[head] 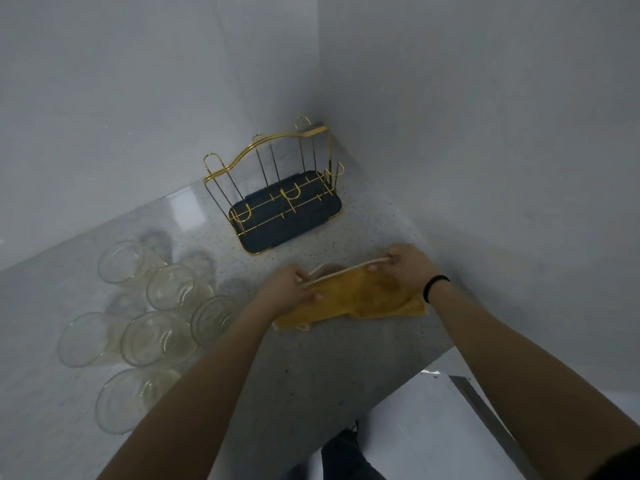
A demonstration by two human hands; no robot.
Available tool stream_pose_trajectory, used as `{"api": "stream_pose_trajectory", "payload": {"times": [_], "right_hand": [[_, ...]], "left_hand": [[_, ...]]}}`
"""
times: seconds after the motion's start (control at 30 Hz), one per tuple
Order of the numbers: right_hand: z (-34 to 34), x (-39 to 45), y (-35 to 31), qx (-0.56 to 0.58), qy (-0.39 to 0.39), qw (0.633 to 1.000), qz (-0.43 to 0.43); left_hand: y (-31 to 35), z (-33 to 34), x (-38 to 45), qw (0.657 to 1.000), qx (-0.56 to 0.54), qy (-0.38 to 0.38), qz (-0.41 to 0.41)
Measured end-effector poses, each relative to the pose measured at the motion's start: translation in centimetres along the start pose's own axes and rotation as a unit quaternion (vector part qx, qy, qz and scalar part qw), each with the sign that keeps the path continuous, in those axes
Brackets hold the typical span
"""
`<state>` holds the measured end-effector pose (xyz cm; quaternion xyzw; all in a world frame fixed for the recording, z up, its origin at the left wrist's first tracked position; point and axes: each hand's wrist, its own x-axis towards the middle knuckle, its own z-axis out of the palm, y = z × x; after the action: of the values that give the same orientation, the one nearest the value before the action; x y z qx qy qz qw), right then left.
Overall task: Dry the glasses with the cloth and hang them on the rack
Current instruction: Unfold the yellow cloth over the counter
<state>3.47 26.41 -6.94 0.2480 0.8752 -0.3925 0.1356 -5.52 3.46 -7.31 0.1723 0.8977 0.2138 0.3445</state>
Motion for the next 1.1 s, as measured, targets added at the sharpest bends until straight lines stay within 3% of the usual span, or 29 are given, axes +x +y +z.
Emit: {"api": "stream_pose_trajectory", "payload": {"times": [0.13, 0.4, 0.53, 0.67, 0.8, 0.93, 1.1], "right_hand": [[-4.0, -1.4, -2.0, 0.098, 0.030, 0.995, -0.016], [-11.9, -3.2, -9.1, 0.121, 0.189, 0.965, -0.137], [-14.8, -5.4, -11.3, 0.155, 0.206, 0.944, -0.205], [-15.8, -7.4, -10.4, 0.104, 0.119, 0.965, -0.212], [-13.3, -7.9, -7.3, 0.047, -0.013, 0.987, -0.151], [-9.1, -7.3, -3.7, -0.049, -0.166, 0.983, -0.065], [-4.4, -6.1, -0.6, -0.079, -0.195, 0.978, -0.006]], "left_hand": [[1.7, -4.0, -0.8, 1.000, -0.010, 0.000, 0.026], [8.1, -13.9, -4.8, 0.963, -0.136, 0.198, 0.121], [10.0, -17.3, -6.8, 0.941, -0.204, 0.222, 0.156], [9.0, -16.9, -8.4, 0.955, -0.166, 0.172, 0.175], [5.9, -12.5, -8.5, 0.982, -0.076, 0.080, 0.151], [2.3, -7.2, -7.5, 0.993, -0.014, -0.005, 0.115], [0.2, -2.8, -5.2, 0.998, 0.042, -0.033, 0.030]]}}
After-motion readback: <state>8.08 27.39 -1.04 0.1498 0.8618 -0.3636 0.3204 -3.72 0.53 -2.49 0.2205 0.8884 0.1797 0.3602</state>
